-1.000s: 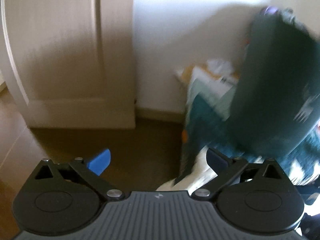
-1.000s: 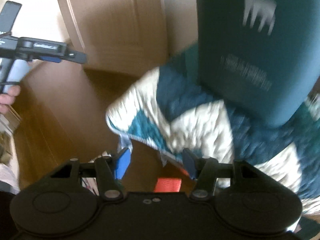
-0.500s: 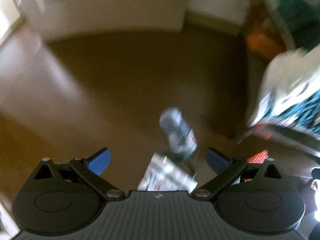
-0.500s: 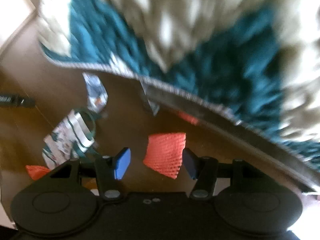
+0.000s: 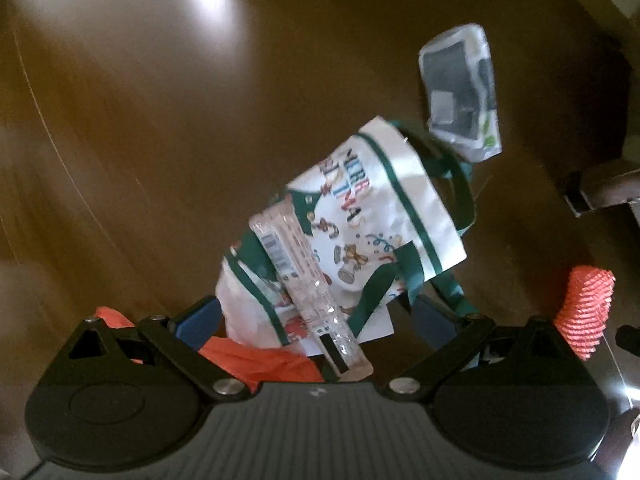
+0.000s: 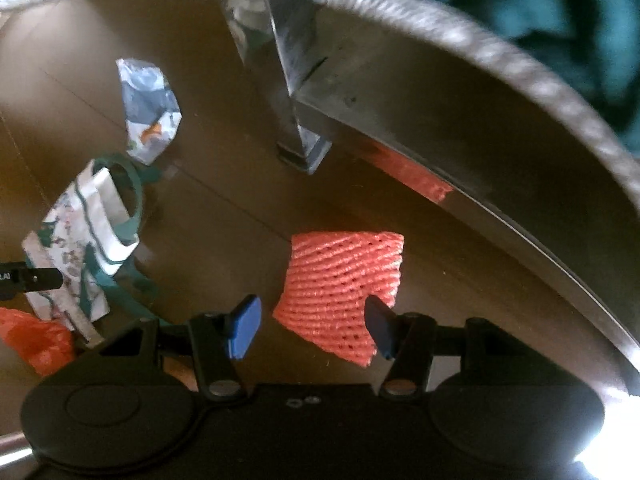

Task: Collect trash
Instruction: 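Move both tools away from the bin down toward the floor trash, then grasp the oat bar wrapper with the left tool while the right tool grasps the orange foam net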

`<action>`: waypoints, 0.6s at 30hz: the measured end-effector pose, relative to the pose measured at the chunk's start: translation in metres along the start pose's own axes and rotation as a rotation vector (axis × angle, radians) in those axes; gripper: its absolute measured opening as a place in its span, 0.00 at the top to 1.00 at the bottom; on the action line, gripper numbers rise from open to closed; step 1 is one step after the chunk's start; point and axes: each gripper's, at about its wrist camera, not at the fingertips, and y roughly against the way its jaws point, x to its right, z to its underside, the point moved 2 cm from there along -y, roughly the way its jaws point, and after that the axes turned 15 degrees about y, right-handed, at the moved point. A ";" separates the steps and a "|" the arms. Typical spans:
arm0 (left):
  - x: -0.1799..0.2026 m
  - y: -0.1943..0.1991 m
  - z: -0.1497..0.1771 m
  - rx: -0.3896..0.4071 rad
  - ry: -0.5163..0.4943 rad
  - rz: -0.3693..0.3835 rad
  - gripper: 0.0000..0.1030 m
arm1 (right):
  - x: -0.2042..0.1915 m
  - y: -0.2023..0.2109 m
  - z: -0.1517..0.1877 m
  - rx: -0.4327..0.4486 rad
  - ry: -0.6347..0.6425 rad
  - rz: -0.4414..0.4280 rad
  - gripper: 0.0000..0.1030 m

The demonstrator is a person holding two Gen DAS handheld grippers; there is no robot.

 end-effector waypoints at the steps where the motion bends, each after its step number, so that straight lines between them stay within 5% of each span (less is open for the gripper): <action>1: 0.001 -0.004 0.000 -0.001 0.013 0.002 0.01 | 0.000 -0.006 -0.002 -0.009 0.000 0.007 0.45; 9: -0.007 -0.031 -0.002 -0.040 0.126 -0.009 0.03 | 0.002 -0.049 -0.008 -0.110 -0.038 0.036 0.45; 18: -0.016 -0.035 -0.004 -0.035 0.166 -0.041 0.32 | -0.002 -0.066 -0.011 -0.162 -0.004 0.074 0.47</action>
